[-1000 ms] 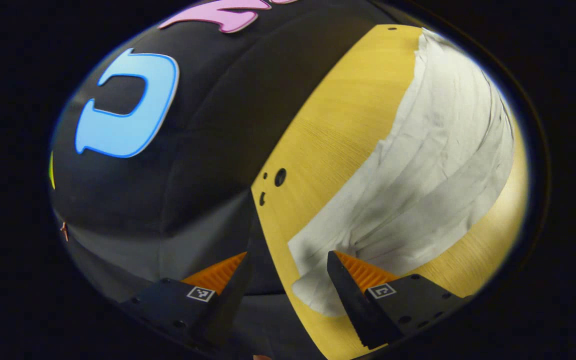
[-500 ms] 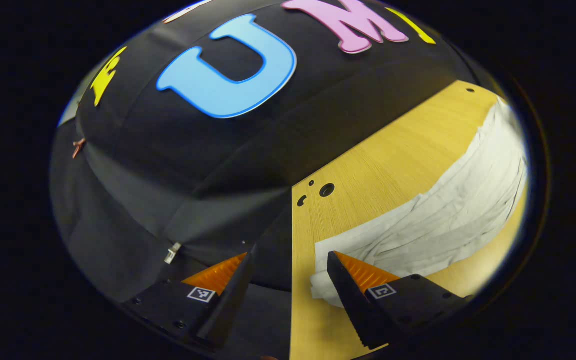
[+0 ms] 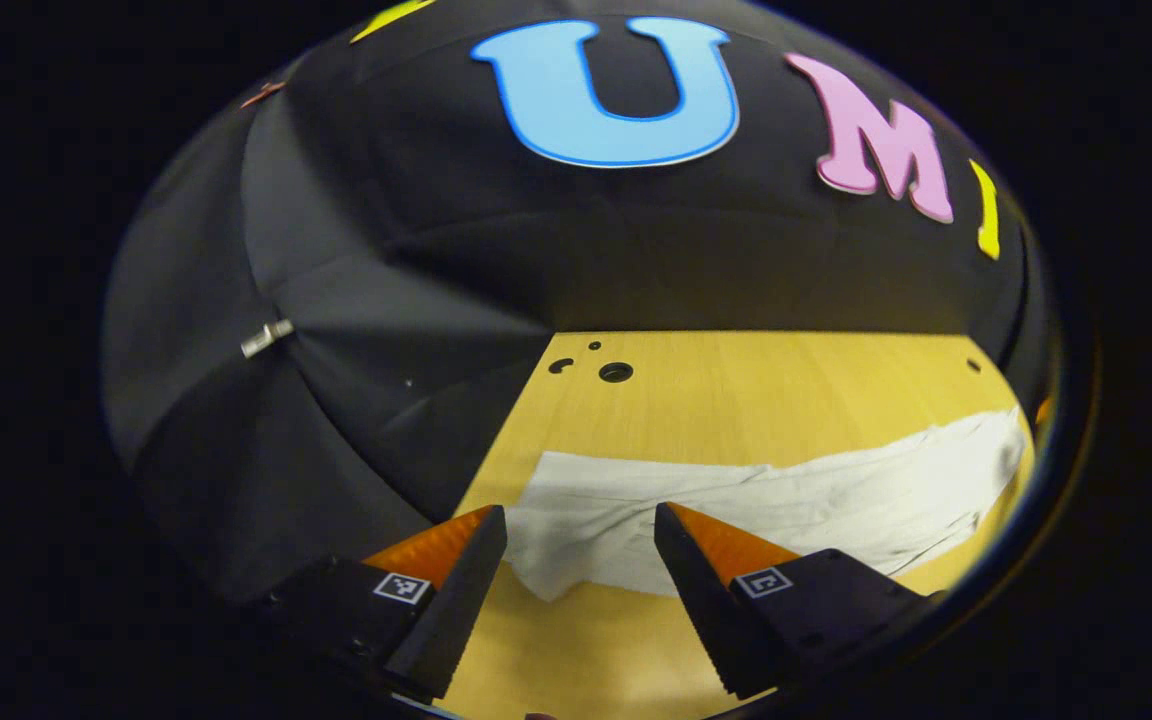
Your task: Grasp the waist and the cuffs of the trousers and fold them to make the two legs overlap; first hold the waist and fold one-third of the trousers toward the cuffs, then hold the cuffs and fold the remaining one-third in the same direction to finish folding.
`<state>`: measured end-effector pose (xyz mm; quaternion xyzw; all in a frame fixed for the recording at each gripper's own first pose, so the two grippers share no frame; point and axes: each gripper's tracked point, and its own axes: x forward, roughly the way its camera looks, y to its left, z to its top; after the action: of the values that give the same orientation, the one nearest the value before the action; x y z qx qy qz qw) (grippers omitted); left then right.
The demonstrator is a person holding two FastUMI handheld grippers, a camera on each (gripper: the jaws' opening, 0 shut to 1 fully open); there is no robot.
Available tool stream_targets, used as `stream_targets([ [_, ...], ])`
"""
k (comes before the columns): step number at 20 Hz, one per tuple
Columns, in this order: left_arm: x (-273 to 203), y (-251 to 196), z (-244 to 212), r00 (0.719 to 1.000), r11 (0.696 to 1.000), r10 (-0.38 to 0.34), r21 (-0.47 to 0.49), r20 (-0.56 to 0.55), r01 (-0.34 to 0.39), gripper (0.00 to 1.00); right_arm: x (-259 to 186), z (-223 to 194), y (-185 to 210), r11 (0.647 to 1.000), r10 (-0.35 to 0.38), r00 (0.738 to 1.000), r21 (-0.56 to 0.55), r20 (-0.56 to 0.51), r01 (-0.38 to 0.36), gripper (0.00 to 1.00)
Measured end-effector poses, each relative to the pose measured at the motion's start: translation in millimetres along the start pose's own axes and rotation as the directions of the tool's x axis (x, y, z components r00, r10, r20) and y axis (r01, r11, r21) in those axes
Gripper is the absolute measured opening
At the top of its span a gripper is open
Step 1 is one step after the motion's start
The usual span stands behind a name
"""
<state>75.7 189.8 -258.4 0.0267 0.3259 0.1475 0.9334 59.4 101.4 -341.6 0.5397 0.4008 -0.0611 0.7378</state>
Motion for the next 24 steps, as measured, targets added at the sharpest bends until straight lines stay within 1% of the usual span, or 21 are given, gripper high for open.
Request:
stream_targets([
  [2,2.4,-6.0,-14.8,0.999,0.99,-0.045,-0.132,-0.021,0.041,0.95,0.0,-8.1,-2.0,0.997,-0.016,0.999,0.079,-0.036,0.018,0.98],
  [4,8.8,-18.6,-27.1,0.994,0.964,-0.106,-0.251,-0.04,0.093,0.94,1.8,-9.7,-4.2,0.991,-0.023,0.997,0.127,-0.07,0.032,0.98],
  [5,14.3,-20.9,-35.8,0.991,0.945,-0.124,-0.312,-0.056,0.101,0.94,3.0,-10.9,-5.4,0.988,-0.02,0.997,0.152,-0.078,0.032,0.98],
  [7,15.5,-18.8,-48.2,0.988,0.908,-0.131,-0.41,-0.085,0.086,0.94,7.2,-9.0,-4.8,0.975,-0.017,0.996,0.219,-0.087,0.036,0.98],
  [9,16.1,-13.4,-55.5,0.986,0.882,-0.129,-0.466,-0.105,0.066,0.94,7.8,-6.4,-6.4,0.954,-0.021,0.994,0.295,-0.11,0.052,0.98],
  [11,19.3,-11.6,-64.8,0.983,0.868,-0.123,-0.494,-0.14,0.038,0.94,8.0,-5.3,-8.0,0.934,-0.026,0.991,0.351,-0.132,0.072,0.98],
  [13,24.8,-12.0,-71.4,0.979,0.85,-0.13,-0.526,-0.158,0.028,0.94,12.9,-2.0,-9.5,0.923,-0.039,0.99,0.375,-0.132,0.087,0.97],
  [15,27.1,-16.2,-76.5,0.976,0.833,-0.142,-0.552,-0.168,0.026,0.94,22.8,3.2,-7.0,0.914,-0.043,0.992,0.395,-0.122,0.088,0.93],
  [17,31.5,-20.5,-83.2,0.971,0.83,-0.147,-0.557,-0.189,0.017,0.94,28.6,6.1,-5.0,0.903,-0.056,0.991,0.417,-0.125,0.104,0.93],
  [19,35.3,-26.4,-87.7,0.967,0.834,-0.148,-0.551,-0.207,0.01,0.94,28.4,4.0,-8.5,0.905,-0.086,0.987,0.404,-0.138,0.135,0.9],
  [21,38.3,-32.5,-89.8,0.964,0.83,-0.156,-0.558,-0.215,0.01,0.94,28.5,2.4,-12.9,0.913,-0.114,0.982,0.374,-0.153,0.164,0.81],
  [22,38.8,-34.8,-89.7,0.963,0.828,-0.16,-0.561,-0.216,0.011,0.94,28.3,2.7,-13.7,0.913,-0.12,0.98,0.369,-0.16,0.172,0.74],
  [23,39.5,-36.9,-90.4,0.963,0.829,-0.16,-0.56,-0.219,0.01,0.94,28.7,2.1,-14.0,0.913,-0.129,0.977,0.364,-0.169,0.184,0.73],
  [24,40.1,-38.0,-91.0,0.961,0.83,-0.161,-0.557,-0.223,0.01,0.94,28.8,-0.9,-19.3,0.913,-0.156,0.97,0.347,-0.187,0.214,0.73],
])
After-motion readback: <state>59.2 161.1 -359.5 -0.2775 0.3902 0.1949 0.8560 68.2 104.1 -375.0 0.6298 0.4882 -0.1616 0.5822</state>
